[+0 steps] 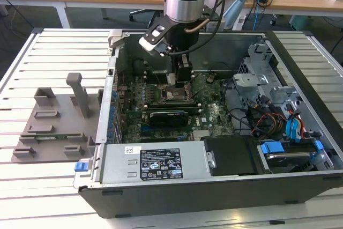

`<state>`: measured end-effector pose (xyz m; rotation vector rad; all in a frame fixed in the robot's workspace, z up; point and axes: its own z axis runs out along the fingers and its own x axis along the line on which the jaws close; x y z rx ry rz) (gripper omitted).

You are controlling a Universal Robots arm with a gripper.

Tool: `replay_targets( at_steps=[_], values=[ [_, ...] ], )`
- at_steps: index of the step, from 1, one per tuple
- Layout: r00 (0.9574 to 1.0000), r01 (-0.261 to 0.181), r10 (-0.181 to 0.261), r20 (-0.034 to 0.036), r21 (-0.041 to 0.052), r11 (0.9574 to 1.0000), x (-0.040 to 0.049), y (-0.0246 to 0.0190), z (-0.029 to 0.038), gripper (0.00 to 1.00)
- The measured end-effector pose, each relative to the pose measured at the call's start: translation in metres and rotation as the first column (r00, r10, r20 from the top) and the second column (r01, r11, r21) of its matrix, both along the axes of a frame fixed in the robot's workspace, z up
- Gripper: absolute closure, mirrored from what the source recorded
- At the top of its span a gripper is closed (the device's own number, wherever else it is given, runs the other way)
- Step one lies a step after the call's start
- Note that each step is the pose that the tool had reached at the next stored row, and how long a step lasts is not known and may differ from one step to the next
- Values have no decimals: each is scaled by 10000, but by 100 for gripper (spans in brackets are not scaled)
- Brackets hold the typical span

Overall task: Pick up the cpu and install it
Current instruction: 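Place the cpu into insertion slot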

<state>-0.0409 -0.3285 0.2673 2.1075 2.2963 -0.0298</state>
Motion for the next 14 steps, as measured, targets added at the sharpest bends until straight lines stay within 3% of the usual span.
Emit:
replay_targets(
  at_steps=[14],
  values=[
    [10000,15,-15,0,-1,10000,0,0,-117,45]
  ],
)
